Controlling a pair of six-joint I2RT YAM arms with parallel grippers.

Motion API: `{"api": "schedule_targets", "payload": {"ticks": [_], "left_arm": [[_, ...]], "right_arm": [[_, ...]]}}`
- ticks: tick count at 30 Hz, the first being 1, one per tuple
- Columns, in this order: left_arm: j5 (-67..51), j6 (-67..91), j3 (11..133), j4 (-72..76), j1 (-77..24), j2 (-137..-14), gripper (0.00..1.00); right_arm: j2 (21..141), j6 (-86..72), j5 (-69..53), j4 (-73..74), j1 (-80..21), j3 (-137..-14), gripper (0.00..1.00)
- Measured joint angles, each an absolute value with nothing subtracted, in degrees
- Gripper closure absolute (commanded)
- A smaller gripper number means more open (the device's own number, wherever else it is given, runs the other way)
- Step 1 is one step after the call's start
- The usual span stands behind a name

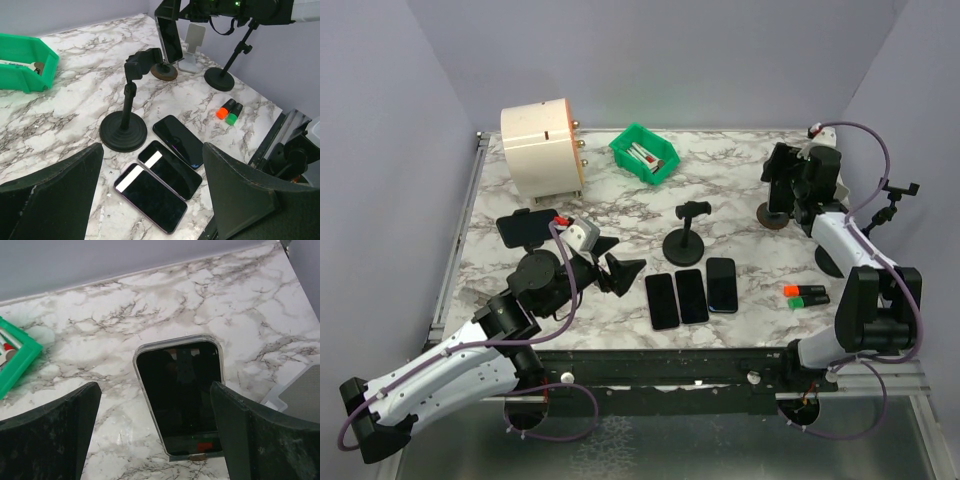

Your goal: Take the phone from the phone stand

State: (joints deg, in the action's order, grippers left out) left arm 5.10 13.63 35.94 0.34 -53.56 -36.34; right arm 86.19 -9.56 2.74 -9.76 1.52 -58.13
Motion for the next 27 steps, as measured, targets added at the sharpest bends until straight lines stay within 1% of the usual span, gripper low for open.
{"api": "schedule_targets", "payload": {"ticks": [2,4,6,13,16,22,27], "left_arm": [[4.69,13.63,35.94,0.34,-53.56,-36.21,0.18],[4.29,13.63,35.94,0.34,-53.56,-36.12,0.18],[4.01,13.63,35.94,0.34,-53.41,-36.03,0.18],[3.46,13.65,35.94,0.36,-53.3,-35.81,0.18],[3.42,13.65,35.94,0.36,-53.3,-35.59,0.18],[3.44,13.65,35.94,0.36,-53.3,-35.09,0.19],[3.44,13.63,35.94,0.36,-53.3,-35.09,0.19]], "right_arm": [[84.86,-8.84,1.65,-11.55,1.52,-56.8,0.03],[84.16,-7.79,0.86,-11.03,1.52,-57.06,0.05],[83.81,-7.01,-0.45,-10.04,1.69,-58.0,0.01],[83.02,-7.05,-12.73,-9.1,6.15,-60.9,0.0],[83.05,-7.05,-16.05,-9.21,6.81,-61.01,0.01],[83.18,-5.91,-19.16,-9.37,6.9,-60.64,0.0],[84.14,-4.86,-19.4,-9.47,7.79,-60.55,0.0]]}}
